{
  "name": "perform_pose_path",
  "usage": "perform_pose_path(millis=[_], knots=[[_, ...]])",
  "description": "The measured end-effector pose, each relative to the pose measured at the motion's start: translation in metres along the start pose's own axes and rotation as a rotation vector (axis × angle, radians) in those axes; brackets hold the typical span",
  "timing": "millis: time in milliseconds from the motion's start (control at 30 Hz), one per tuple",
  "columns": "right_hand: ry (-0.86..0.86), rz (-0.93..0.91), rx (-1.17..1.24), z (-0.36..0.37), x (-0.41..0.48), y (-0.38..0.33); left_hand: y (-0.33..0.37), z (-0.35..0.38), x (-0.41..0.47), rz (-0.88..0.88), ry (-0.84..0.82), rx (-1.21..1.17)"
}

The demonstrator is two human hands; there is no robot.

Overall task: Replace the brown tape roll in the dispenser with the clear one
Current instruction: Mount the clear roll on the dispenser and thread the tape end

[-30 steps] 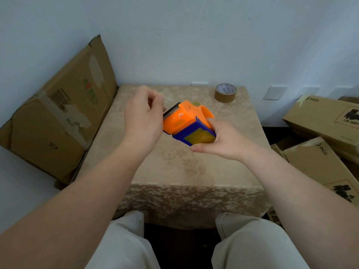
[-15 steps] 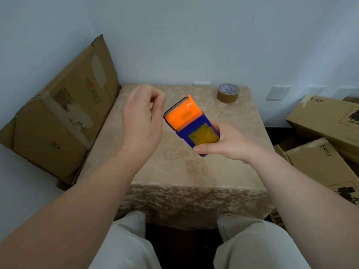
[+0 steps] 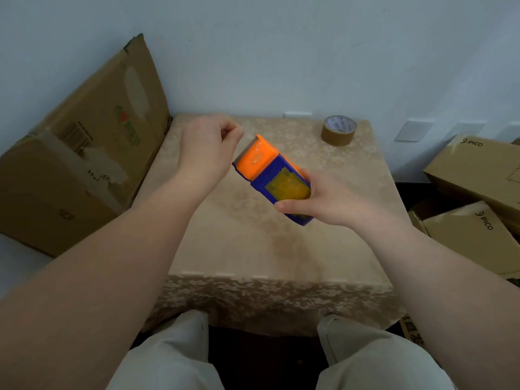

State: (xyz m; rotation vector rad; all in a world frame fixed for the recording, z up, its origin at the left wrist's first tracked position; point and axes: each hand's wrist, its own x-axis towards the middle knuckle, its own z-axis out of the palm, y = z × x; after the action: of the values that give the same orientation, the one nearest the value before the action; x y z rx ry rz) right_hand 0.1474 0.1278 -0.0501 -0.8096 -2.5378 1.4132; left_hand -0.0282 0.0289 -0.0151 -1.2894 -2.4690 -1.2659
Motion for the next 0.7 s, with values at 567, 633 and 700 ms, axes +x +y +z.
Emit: perform_pose_path(millis=[567, 633, 700], knots=[[0.268, 0.161, -0.240, 0.037, 0.071, 0.020, -0.051, 0.058, 0.032, -0.501, -0.301, -0.467], [0.306, 0.193, -0.122, 0.038, 0.075, 0.024, -0.049, 0.062, 0.025, -0.619, -0.317, -0.483], [0.329, 0.228, 0.180, 0.039, 0.078, 0.026, -0.047, 0.068, 0.014, -0.776, -0.427, -0.547]])
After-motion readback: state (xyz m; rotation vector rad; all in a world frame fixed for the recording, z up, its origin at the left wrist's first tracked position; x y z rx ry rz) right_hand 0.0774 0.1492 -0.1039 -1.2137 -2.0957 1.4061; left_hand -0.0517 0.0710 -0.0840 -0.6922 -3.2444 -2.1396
